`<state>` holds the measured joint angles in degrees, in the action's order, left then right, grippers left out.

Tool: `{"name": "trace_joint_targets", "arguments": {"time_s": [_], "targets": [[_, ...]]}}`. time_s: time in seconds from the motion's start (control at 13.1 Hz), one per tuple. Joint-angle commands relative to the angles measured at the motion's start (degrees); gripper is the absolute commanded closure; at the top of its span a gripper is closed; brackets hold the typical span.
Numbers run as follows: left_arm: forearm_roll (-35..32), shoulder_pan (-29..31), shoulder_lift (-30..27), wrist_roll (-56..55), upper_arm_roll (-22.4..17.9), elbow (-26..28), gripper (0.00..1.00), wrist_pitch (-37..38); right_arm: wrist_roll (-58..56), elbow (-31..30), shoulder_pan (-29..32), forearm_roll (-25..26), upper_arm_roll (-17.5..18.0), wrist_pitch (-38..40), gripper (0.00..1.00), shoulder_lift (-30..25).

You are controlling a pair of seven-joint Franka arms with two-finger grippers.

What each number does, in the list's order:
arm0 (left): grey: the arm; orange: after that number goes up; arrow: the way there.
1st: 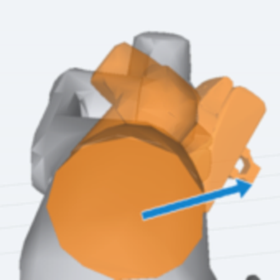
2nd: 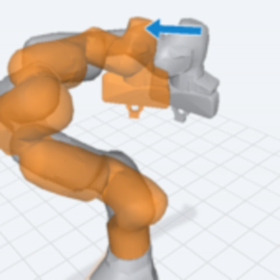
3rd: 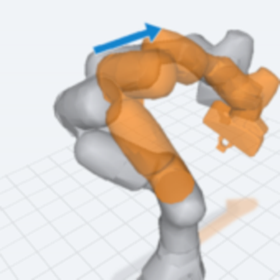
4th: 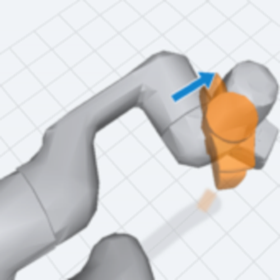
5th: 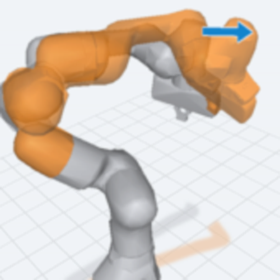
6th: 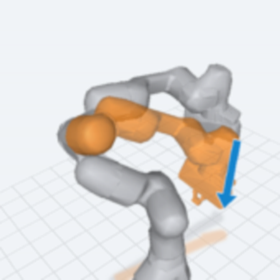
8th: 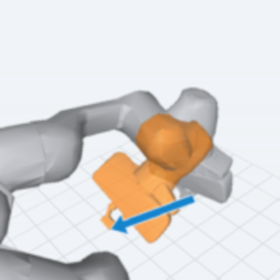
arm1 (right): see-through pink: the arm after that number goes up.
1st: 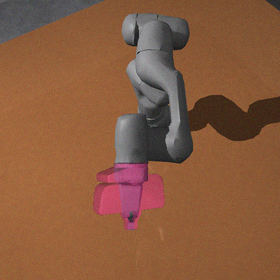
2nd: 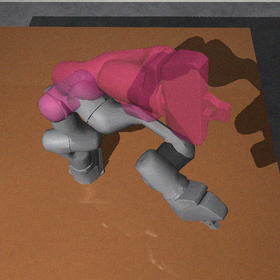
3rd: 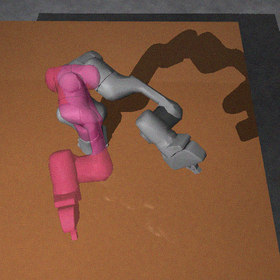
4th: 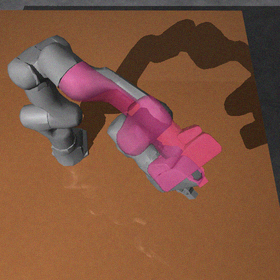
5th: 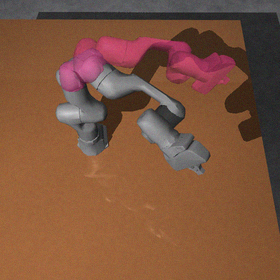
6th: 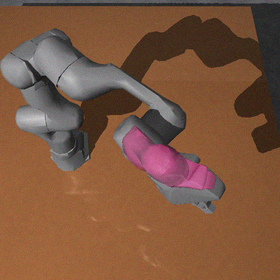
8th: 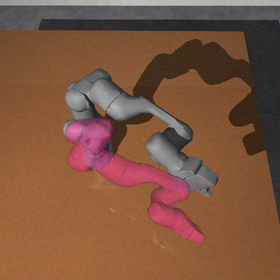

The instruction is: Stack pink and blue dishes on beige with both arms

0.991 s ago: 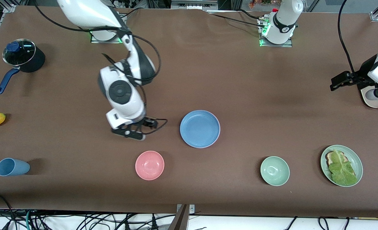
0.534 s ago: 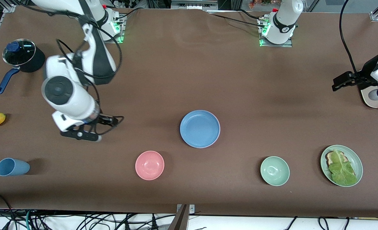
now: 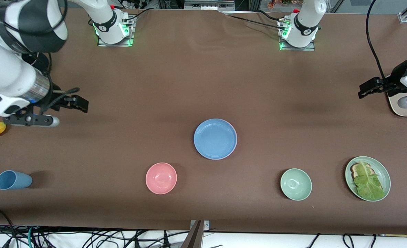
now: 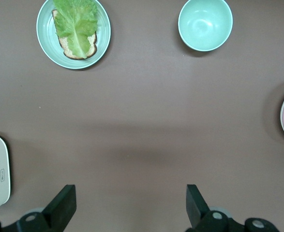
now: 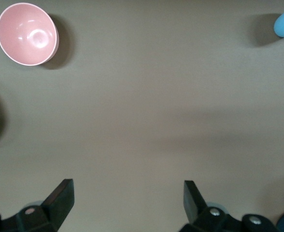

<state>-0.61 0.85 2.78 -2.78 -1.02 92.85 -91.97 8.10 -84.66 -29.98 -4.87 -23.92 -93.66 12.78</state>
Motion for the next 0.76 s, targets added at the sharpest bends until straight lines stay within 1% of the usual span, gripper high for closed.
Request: {"name": "trace_joint_targets", "arguments": {"time_s": [0.0,0.08,0.15,0.23,0.3,0.38,0.53,0.69], "targets": [[1.0,0.0,0.7,1.5,-0.2,-1.4,0.00,0.4,-0.9,-0.7,2.9,-0.9,2.5,0.8,0.00,-1.4],[1.0,-0.1,0.7,1.5,-0.2,-1.4,0.00,0.4,-0.5,-0.7,8.6,-0.5,8.7,1.0,0.00,-2.6],[1.0,-0.1,0.8,1.5,-0.2,-1.4,0.00,0.3,-0.4,-1.0,15.9,0.0,16.3,1.0,0.00,-3.4],[1.0,-0.1,0.8,1.5,-0.2,-1.4,0.00,0.4,-0.4,-1.3,20.9,0.7,21.2,1.0,0.00,-4.0],[1.0,-0.1,1.0,1.5,-0.2,-1.4,0.00,0.4,-0.4,-1.4,22.8,1.0,22.3,1.1,0.00,-4.4],[1.0,-0.2,1.1,1.5,-0.2,-1.4,0.00,0.4,-0.5,-1.4,22.8,1.3,22.2,1.5,0.00,-4.9],[1.0,-0.2,1.1,1.5,-0.1,-1.4,0.00,0.4,-0.6,-1.0,22.9,4.8,22.0,3.2,0.00,-6.0],[1.0,-0.2,1.1,1.5,-0.2,-1.4,0.00,0.4,-0.9,-1.0,22.9,4.5,21.2,4.4,0.00,-6.7]]}}
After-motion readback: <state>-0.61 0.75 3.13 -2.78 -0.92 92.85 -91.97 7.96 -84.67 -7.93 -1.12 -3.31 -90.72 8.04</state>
